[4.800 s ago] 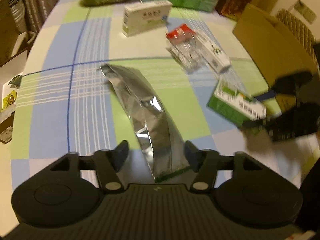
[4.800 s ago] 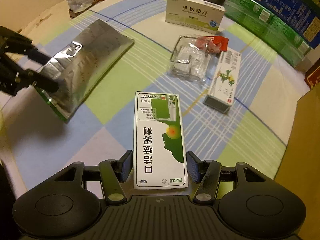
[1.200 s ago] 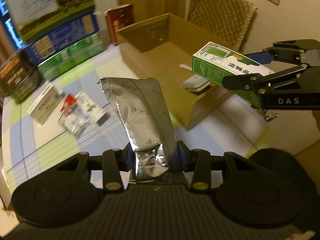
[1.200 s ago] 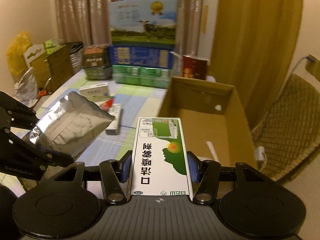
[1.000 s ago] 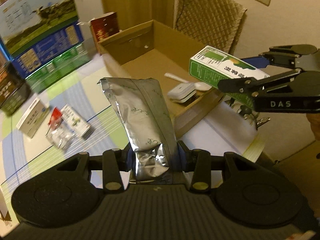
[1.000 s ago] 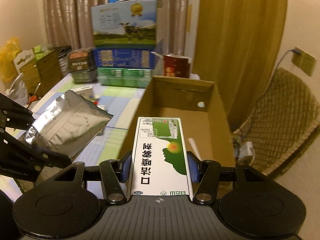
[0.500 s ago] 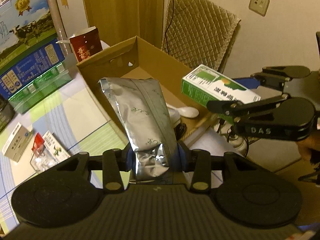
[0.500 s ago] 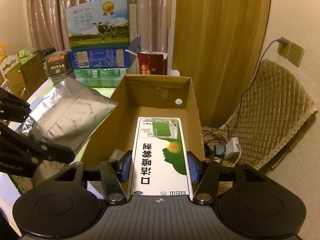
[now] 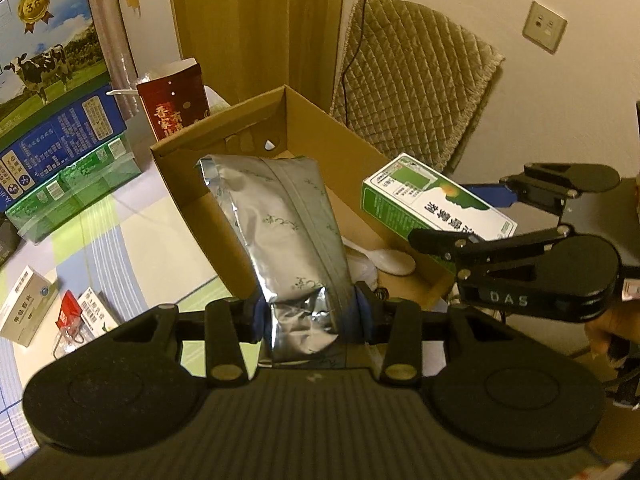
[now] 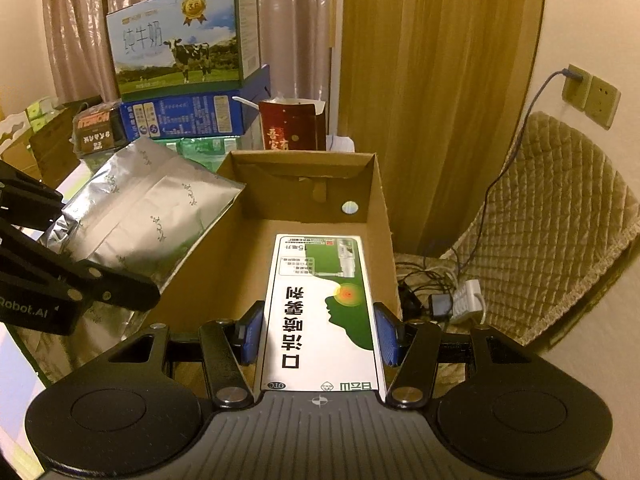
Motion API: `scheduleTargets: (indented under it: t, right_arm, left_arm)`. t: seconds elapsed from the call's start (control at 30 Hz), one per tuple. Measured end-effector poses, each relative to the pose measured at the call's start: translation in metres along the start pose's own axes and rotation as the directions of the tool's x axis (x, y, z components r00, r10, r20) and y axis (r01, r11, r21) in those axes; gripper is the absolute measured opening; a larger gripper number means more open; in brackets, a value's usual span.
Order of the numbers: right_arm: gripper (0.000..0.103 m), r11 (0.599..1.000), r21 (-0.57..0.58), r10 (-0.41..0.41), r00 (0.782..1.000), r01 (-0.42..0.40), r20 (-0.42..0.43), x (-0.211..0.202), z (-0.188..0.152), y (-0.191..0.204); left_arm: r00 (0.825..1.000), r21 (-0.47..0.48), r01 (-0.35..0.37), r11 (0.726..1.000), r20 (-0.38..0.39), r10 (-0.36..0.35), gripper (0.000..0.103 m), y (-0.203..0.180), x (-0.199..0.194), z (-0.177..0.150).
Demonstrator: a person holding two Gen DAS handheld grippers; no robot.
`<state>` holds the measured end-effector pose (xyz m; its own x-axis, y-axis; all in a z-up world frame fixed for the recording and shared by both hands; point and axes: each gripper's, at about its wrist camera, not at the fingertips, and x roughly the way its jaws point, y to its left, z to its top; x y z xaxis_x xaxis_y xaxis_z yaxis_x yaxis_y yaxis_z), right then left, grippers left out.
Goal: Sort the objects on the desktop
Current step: 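Lower the foil bag with the left tool while the right tool lowers the green box, releasing both inside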
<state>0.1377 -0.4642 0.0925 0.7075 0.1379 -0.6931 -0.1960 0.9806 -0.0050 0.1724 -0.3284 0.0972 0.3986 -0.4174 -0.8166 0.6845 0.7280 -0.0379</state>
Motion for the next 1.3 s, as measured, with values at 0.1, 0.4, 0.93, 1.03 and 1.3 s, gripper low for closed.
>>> scheduleTargets:
  t: [0.1, 0.4, 0.93, 1.03, 1.3]
  right_arm:
    - [0.053, 1.0, -0.003, -0.002, 1.0, 0.002, -0.001, 0.008, 0.005, -0.001]
    - [0.053, 1.0, 0.001, -0.014, 1.0, 0.014, -0.005, 0.032, 0.013, -0.009]
    - [0.053, 1.0, 0.013, -0.018, 0.999, 0.019, -0.038, 0.051, 0.01, -0.017]
    - [0.053, 1.0, 0.02, -0.013, 0.999, 0.014, -0.042, 0.052, 0.01, -0.015]
    - [0.053, 0.999, 0.036, 0.037, 0.999, -0.037, -0.014, 0.054, 0.018, -0.007]
  left_arm:
    - [1.0, -0.024, 0.004, 1.0, 0.007, -0.004, 0.038, 0.007, 0.007, 0.009]
    - [1.0, -0.07, 0.005, 0.998, 0.017, -0.004, 0.038, 0.013, 0.029, 0.024]
    - [0.998, -0.118, -0.015, 0.993, 0.065, 0.023, 0.044, 0.026, 0.042, 0.031]
    - [0.998, -0.117, -0.023, 0.993, 0.057, 0.03, 0.044, 0.03, 0.039, 0.025]
    - [0.997, -0.129, -0.043, 0.991, 0.05, 0.05, 0.044, 0.041, 0.03, 0.01]
